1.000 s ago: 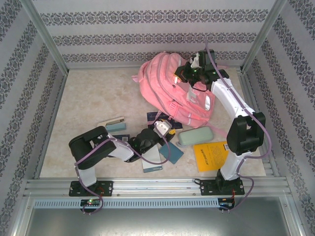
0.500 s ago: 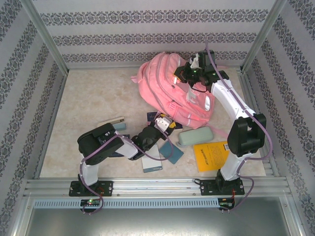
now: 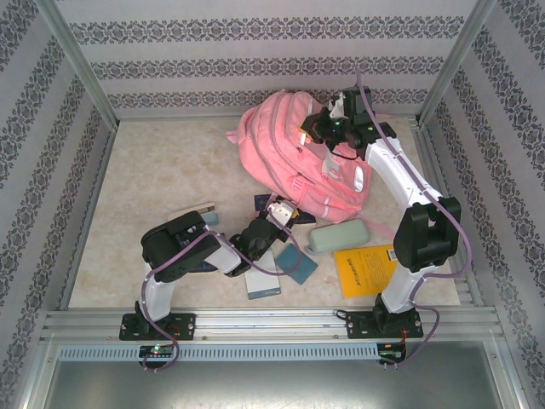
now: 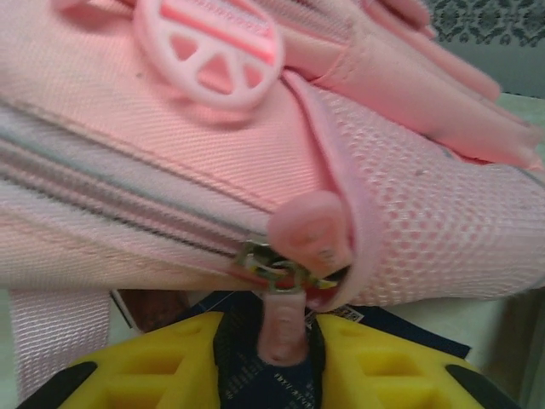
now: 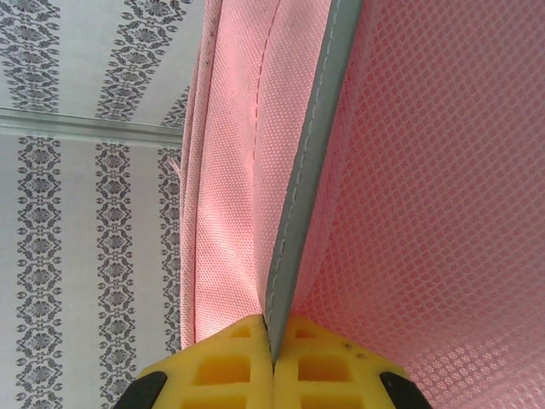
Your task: Pack the student bag
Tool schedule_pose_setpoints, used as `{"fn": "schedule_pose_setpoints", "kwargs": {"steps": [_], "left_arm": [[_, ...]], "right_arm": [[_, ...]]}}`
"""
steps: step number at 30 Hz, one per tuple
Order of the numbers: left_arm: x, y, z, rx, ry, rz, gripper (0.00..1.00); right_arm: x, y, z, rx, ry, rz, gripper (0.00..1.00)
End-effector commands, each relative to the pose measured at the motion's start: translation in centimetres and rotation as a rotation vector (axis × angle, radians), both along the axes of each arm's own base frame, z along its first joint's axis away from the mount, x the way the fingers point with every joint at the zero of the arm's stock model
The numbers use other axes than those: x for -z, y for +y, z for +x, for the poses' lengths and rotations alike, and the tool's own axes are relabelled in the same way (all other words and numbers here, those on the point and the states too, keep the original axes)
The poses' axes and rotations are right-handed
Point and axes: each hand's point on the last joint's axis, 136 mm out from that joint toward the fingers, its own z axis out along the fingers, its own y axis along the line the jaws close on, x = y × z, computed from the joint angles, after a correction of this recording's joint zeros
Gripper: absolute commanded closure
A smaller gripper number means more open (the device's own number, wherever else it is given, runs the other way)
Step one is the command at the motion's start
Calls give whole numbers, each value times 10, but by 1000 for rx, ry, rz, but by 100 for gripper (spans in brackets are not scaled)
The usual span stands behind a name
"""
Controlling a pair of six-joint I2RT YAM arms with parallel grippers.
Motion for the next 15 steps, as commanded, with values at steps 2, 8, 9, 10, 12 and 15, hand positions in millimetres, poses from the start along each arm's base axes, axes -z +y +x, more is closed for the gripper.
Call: {"fn": "schedule_pose_setpoints", "kwargs": {"steps": [2, 8, 9, 10, 12, 15], "left_arm": [[-15, 9, 17, -68, -27, -59, 82], [-27, 15, 20, -79, -37, -89, 100], [-28, 16, 19, -78, -38, -90, 100], [-30, 17, 18, -76, -40, -92, 100], [-32, 20, 16, -77, -45, -101, 100], [-35, 27, 13, -91, -51, -104, 100]], "right_arm": [[-64, 18, -16, -75, -176, 76, 100], [-57, 17, -17, -75, -174, 45, 100], [-55, 17, -17, -75, -175, 37, 100], [-54, 16, -18, -74, -176, 26, 100], [-50, 14, -17, -72, -180, -1, 100], [-45, 12, -19, -82, -187, -42, 100]]}}
